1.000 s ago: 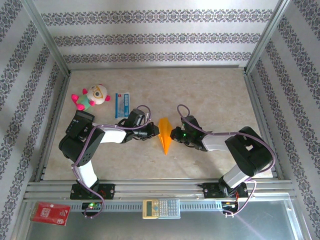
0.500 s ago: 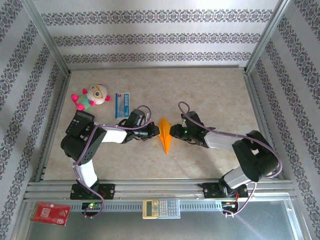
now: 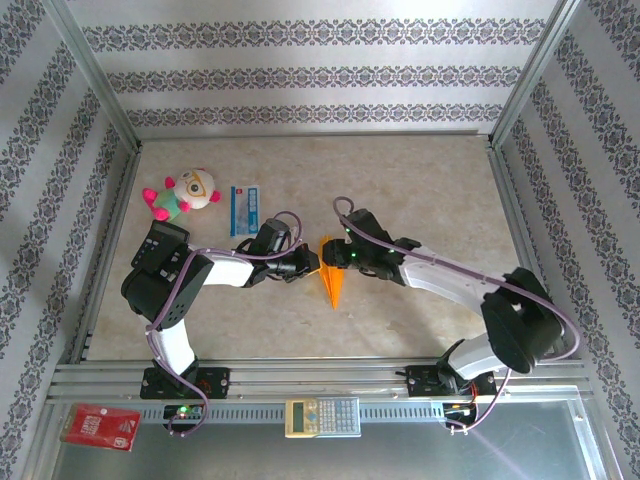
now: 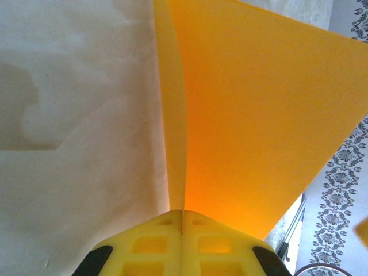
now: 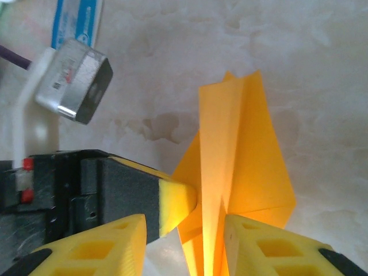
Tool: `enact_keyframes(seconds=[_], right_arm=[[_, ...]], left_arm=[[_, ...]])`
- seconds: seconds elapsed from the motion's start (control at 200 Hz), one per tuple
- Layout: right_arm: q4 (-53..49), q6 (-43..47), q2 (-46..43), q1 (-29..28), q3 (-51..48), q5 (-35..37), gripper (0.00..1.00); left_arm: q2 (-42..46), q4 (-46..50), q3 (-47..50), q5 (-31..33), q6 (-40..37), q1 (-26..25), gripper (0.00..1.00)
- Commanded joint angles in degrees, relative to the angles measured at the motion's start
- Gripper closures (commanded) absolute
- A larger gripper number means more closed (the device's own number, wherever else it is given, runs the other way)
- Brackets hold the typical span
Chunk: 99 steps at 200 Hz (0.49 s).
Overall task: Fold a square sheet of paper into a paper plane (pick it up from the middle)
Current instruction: Move a paper plane to the center of the table.
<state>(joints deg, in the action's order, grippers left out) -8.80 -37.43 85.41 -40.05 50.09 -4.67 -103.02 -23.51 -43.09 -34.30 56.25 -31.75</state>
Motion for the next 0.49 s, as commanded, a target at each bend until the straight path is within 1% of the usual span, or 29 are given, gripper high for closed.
enact_keyframes(seconds=[0.0,0.175,0.49], right_arm=[[-3.2,0.9,3.0,-0.9,2.3,2.5,0.60],[-3.3,1.0,6.6,-1.1,3.5,3.5,0.62],[-2.8,0.6,11.8,-1.3,4.2,2.8,0.65]], left_arm=[[1.3,-2.2,0.7,-0.5,0.5,0.1,1.00],[1.1,-2.9,1.0,-0.8,0.8,0.0,1.00],[0.7,-3.6,1.1,-1.1,0.9,-0.1,1.00]])
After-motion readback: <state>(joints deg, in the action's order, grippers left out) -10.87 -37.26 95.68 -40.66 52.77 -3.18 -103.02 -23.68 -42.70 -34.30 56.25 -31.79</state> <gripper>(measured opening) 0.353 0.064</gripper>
